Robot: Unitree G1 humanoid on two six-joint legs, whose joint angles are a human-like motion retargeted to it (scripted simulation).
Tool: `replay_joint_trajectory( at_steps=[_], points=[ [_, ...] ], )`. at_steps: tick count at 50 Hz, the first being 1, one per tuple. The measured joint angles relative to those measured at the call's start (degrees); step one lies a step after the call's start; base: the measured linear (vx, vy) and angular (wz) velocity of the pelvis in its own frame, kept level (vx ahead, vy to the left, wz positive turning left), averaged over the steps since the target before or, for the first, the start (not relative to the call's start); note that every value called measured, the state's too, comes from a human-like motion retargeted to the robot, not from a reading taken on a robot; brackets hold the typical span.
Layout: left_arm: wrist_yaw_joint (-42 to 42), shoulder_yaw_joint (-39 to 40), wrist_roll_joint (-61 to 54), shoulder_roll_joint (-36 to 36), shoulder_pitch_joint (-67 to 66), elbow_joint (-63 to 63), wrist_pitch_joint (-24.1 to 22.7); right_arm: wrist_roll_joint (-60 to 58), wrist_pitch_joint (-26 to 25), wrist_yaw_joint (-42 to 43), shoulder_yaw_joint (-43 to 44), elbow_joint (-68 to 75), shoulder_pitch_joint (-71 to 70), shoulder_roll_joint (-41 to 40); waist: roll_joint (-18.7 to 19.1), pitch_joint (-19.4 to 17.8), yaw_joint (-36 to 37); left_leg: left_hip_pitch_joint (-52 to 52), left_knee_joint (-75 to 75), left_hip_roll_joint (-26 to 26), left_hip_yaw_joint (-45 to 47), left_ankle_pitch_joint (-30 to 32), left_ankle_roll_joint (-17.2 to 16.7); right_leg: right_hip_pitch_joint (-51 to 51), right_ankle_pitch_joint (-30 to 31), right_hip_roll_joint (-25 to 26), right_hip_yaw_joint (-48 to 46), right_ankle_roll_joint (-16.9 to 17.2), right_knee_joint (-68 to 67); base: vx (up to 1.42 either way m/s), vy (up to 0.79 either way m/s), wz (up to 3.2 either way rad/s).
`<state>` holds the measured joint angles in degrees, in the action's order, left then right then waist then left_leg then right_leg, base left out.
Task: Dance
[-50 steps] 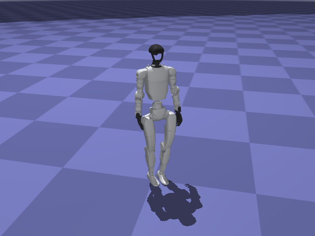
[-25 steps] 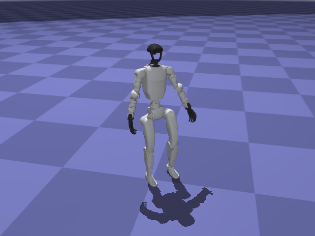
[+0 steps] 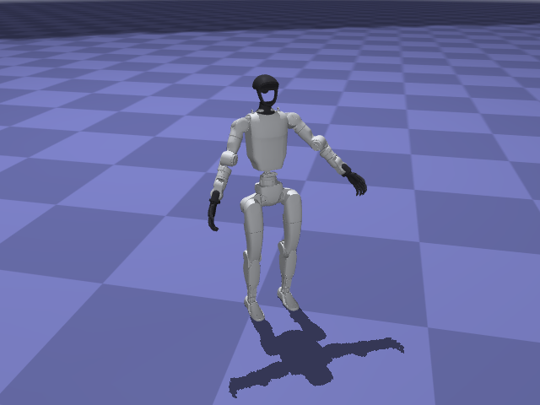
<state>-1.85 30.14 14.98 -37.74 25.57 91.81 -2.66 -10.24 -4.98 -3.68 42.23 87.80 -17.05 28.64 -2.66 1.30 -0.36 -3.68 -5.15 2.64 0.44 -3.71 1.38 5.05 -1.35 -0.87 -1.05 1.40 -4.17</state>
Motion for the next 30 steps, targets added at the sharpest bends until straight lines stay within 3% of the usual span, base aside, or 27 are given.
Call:
replay_joint_trajectory(
  at_steps=[10,15,18,21,23,25,27,30],
  points=[
    [-4.1,0.0,6.7,6.6,-4.2,2.7,1.1,1.0,1.5,-0.6,3.5,4.9,5.1,-3.1,-0.2,-0.8,2.0,-0.5,-0.1,2.1,0.7,-0.1,1.7,0.7,0.3,-1.8,-0.6,1.8,0.2,0.06,0.06,-0.02],
    [-9.9,-1.2,3.6,3.2,1.4,3.8,0.9,6.0,1.4,9.0,5.5,7.3,2.1,2.9,-0.3,-1.9,3.2,1.3,-1.6,3.0,1.9,-0.2,2.3,-1.1,-1.1,-3.6,-1.6,3.7,-1.2,-0.07,0.04,-0.05],
    [-12.3,-2.8,-4.5,0.1,10.3,4.6,-0.9,10.5,6.9,16.4,0.1,8.7,-5.3,7.4,-0.3,-1.4,2.9,2.7,-2.1,2.9,3.5,0.3,2.2,-2.4,-3.2,-5.3,-5.4,4.6,-2.4,-0.07,0.05,-0.13],
    [-11.1,-7.7,-11.6,-0.7,22.5,4.8,-4.0,10.7,12.4,22.0,-11.2,9.6,-16.2,8.5,0.2,-0.6,3.4,3.5,-1.6,2.8,5.0,0.8,1.7,-5.0,-3.0,-6.4,-5.8,5.6,-5.2,-0.07,0.12,-0.45],
    [-8.7,-12.1,-13.8,1.8,29.6,3.4,-3.2,8.2,12.5,22.6,-21.3,9.6,-23.4,6.0,0.9,0.2,4.3,3.7,-0.9,2.6,6.0,1.1,1.4,-7.6,-2.1,-6.8,-4.1,7.1,-8.8,-0.01,0.17,-0.79],
    [-4.6,-15.0,-13.5,6.6,34.8,0.6,-0.4,3.2,9.5,21.4,-30.1,9.6,-29.5,0.0,1.8,1.5,5.6,3.9,0.0,2.4,7.0,1.3,0.8,-10.8,-2.6,-7.2,-3.8,8.6,-13.6,0.03,0.20,-1.00],
    [0.0,-15.0,-10.9,12.4,38.6,-2.4,1.7,-3.2,6.6,18.3,-33.2,9.6,-33.6,-9.1,2.4,3.4,7.8,4.5,1.0,2.5,8.6,1.2,0.0,-15.2,-4.1,-7.4,-2.6,9.7,-19.7,0.05,0.25,-1.26],
    [5.5,-11.8,-6.2,21.6,43.0,-6.6,0.6,-10.3,6.7,9.3,-34.5,7.9,-36.5,-21.3,1.9,4.7,11.6,4.1,2.0,3.5,9.5,0.2,-1.2,-20.2,-7.2,-6.8,1.3,11.0,-28.6,0.08,0.16,-1.12]
  ],
)
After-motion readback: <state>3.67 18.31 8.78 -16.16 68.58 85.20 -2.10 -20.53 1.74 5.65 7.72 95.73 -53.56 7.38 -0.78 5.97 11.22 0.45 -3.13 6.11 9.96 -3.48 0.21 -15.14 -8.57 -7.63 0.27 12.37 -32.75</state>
